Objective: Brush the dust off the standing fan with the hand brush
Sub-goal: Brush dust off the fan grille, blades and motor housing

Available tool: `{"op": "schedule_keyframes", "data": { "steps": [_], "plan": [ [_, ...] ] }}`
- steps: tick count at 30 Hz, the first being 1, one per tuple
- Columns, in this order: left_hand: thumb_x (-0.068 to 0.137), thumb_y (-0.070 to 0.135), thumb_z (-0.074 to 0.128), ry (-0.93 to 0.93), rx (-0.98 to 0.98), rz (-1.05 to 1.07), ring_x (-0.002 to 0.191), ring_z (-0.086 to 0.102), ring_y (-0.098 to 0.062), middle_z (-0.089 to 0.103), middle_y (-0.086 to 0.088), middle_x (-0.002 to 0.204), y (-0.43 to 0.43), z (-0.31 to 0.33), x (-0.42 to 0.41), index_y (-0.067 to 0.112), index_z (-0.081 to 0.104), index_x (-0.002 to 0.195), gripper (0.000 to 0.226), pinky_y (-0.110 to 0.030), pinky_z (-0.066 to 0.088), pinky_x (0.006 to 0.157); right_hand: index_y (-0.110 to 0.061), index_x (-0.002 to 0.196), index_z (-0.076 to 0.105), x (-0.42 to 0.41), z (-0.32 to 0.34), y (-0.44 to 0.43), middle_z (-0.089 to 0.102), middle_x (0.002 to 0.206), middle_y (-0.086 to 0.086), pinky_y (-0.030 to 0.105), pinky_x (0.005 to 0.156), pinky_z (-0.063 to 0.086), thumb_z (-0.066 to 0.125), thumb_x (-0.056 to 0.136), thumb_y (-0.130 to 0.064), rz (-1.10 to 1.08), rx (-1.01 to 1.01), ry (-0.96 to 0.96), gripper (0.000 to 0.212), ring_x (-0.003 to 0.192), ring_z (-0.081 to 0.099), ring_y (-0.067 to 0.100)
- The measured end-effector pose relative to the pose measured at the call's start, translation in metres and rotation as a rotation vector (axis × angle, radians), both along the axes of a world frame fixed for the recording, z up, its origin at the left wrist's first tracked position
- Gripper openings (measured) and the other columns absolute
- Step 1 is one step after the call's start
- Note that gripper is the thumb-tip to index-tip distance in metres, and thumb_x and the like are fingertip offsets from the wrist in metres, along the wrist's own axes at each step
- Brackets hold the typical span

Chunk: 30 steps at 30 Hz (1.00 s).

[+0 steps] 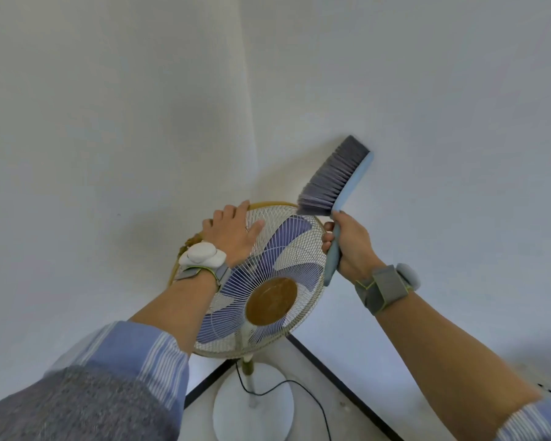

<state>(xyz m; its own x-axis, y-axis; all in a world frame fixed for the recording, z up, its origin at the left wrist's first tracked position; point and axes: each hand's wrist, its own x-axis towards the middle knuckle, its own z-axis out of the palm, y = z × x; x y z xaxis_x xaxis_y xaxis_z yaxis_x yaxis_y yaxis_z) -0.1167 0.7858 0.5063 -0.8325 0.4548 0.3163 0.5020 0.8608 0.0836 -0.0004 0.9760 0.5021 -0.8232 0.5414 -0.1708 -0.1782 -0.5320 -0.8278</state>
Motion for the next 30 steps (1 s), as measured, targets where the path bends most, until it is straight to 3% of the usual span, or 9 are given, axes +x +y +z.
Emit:
{"op": "schedule_keyframes", "data": {
  "steps": [5,9,13,16,20,24,26,30],
  "plan": [
    [0.099,0.057,0.025,-0.006,0.046,0.01,0.124,0.043,-0.031,0.044,-0.007,0.139,-0.014,0.001,-0.009,0.026,0.03,0.149,0.058,-0.045,0.032,0.1,-0.015,0.115,0.058,-0.013,-0.011,-0.017,0.045,0.067,0.002,0.02,0.037,0.037,0.052,0.101,-0.029,0.056,0.142,-0.061,0.021,0.043,0.037,0.008],
    [0.1,0.055,0.028,-0.026,0.061,0.008,0.124,0.043,-0.031,0.045,-0.007,0.138,-0.022,0.002,-0.011,0.025,0.032,0.147,0.056,-0.045,0.032,0.1,-0.021,0.132,0.054,-0.019,-0.048,-0.03,0.05,0.07,0.004,0.027,0.043,0.041,0.054,0.099,-0.033,0.015,0.504,-0.104,0.036,0.047,0.042,0.013],
    [0.099,0.056,0.028,-0.032,0.085,0.018,0.124,0.043,-0.031,0.045,-0.006,0.139,-0.028,0.002,-0.013,0.026,0.032,0.147,0.056,-0.045,0.032,0.101,-0.021,0.146,0.045,-0.022,-0.065,-0.002,0.065,0.108,0.003,0.047,0.079,0.056,0.051,0.078,-0.065,-0.18,0.716,-0.316,0.081,0.084,0.063,0.026],
    [0.099,0.056,0.028,-0.032,0.086,0.033,0.125,0.042,-0.032,0.044,-0.006,0.14,-0.032,0.002,-0.017,0.026,0.032,0.147,0.056,-0.045,0.032,0.101,-0.014,0.145,0.044,-0.019,-0.057,0.011,0.064,0.127,0.011,0.048,0.094,0.051,0.053,0.09,-0.051,-0.356,0.805,-0.363,0.067,0.109,0.063,0.035],
    [0.099,0.057,0.028,-0.037,0.084,0.029,0.124,0.042,-0.031,0.044,-0.005,0.139,-0.03,0.002,-0.02,0.027,0.032,0.146,0.057,-0.045,0.031,0.1,-0.015,0.143,0.045,-0.013,-0.053,0.001,0.07,0.109,0.012,0.042,0.083,0.052,0.055,0.095,-0.041,-0.416,1.034,-0.406,0.056,0.096,0.065,0.034],
    [0.099,0.057,0.028,-0.028,0.071,0.024,0.125,0.043,-0.031,0.045,-0.005,0.14,-0.02,0.002,-0.018,0.027,0.032,0.147,0.057,-0.045,0.032,0.1,-0.02,0.144,0.041,-0.001,-0.063,-0.025,0.071,0.105,0.008,0.036,0.073,0.052,0.058,0.094,-0.039,-0.227,1.224,-0.425,0.056,0.084,0.067,0.029],
    [0.099,0.057,0.027,-0.021,0.073,0.028,0.125,0.043,-0.03,0.045,-0.005,0.14,-0.017,0.001,-0.018,0.027,0.033,0.147,0.057,-0.044,0.032,0.1,-0.019,0.143,0.041,0.003,-0.063,-0.037,0.069,0.106,0.004,0.035,0.071,0.055,0.061,0.093,-0.038,-0.186,1.193,-0.341,0.057,0.076,0.065,0.02],
    [0.099,0.056,0.028,-0.012,0.072,0.029,0.125,0.043,-0.031,0.046,-0.006,0.14,-0.017,0.002,-0.02,0.027,0.033,0.147,0.056,-0.045,0.032,0.1,-0.018,0.134,0.05,-0.004,-0.041,-0.042,0.065,0.097,-0.001,0.026,0.056,0.053,0.067,0.09,-0.035,-0.149,0.947,-0.151,0.05,0.064,0.058,0.01]
  ]
}}
